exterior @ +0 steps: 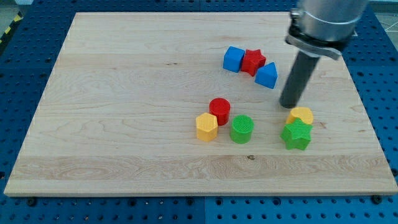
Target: Slide the red circle to the blue triangle
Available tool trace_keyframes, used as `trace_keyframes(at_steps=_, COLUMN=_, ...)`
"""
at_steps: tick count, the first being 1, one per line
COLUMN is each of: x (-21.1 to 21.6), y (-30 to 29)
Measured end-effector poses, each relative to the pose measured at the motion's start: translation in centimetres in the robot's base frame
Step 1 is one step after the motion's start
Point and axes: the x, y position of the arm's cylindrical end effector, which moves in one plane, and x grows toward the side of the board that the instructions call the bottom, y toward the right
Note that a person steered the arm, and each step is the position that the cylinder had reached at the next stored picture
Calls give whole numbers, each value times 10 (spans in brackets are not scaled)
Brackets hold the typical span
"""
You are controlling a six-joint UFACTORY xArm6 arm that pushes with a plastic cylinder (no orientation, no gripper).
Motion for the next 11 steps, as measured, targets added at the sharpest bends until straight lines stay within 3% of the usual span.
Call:
trace_keyframes(at_steps=2, x=-26, y=-140)
trace_keyframes(at_steps=3, x=-5, y=-199)
trace_keyframes(at_steps=4, x=35, y=-199)
trace_keyframes(at_steps=5, x=48, y=-165)
trace_keyframes(at_steps=8, x=40, y=-72)
trace_keyframes(at_steps=9, x=12, y=-39)
trace_keyframes(at_steps=11, x=-7, y=-26)
